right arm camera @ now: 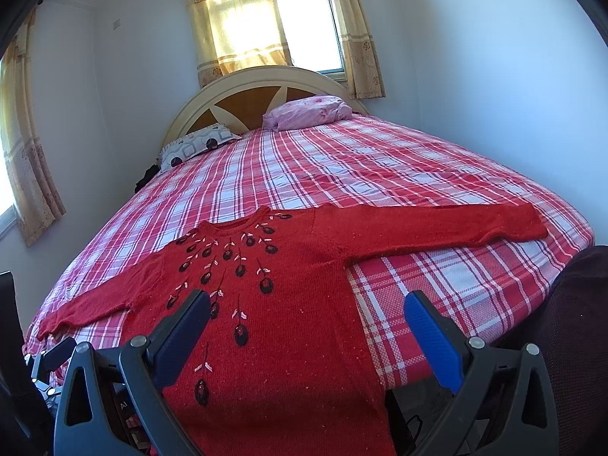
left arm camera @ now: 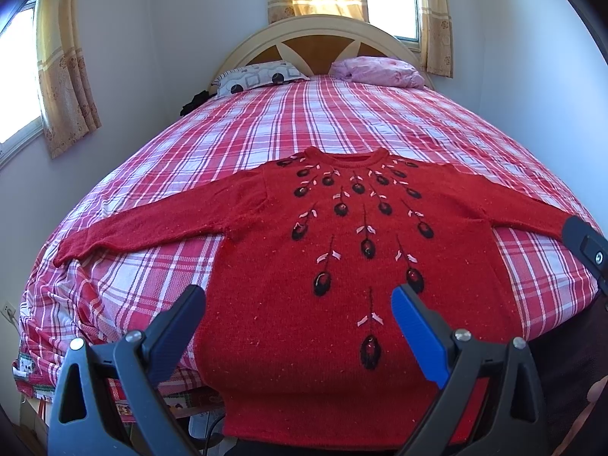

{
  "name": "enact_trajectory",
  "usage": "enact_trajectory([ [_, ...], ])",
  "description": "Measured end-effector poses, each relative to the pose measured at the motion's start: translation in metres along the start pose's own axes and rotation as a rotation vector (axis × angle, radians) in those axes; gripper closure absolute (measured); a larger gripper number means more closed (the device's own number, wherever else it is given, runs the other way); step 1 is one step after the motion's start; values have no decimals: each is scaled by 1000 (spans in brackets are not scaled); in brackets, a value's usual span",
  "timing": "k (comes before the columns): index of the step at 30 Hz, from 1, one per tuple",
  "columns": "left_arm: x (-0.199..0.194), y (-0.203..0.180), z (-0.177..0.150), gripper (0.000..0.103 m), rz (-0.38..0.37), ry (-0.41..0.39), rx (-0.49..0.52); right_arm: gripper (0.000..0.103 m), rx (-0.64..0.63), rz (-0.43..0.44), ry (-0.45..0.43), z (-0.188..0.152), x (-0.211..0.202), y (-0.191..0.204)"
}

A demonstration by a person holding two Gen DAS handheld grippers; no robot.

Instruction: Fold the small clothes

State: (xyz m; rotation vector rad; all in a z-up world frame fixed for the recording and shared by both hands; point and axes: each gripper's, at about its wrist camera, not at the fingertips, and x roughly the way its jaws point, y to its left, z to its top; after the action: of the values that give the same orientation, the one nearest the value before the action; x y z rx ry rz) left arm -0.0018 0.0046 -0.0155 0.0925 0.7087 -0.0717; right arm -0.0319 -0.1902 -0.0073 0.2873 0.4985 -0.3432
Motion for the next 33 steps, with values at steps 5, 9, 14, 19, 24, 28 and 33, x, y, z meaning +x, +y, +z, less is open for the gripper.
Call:
enact_trajectory([
  [5,1,-1,-1,3,0,2,0,1,2,2,2,0,1,0],
  [9,1,-2,-2,3,0,9,0,1,1,1,2,0,1,0],
  [14,4,-3,-1,3,-3,21,2,1,3,1,6,-1,2,0],
  [19,8,-3,0,3,-1,33,3,1,6,-5,17,-3,7,-3],
  [24,19,-3,3,3,3,50,3,1,16,-21,31,-3,16,-12],
  [28,32,-5,3,3,-1,72,12,1,37,-36,50,-3,27,-27],
  [33,51,-10,2,3,-77,105,31,1,54,-77,75,-3,47,-50],
])
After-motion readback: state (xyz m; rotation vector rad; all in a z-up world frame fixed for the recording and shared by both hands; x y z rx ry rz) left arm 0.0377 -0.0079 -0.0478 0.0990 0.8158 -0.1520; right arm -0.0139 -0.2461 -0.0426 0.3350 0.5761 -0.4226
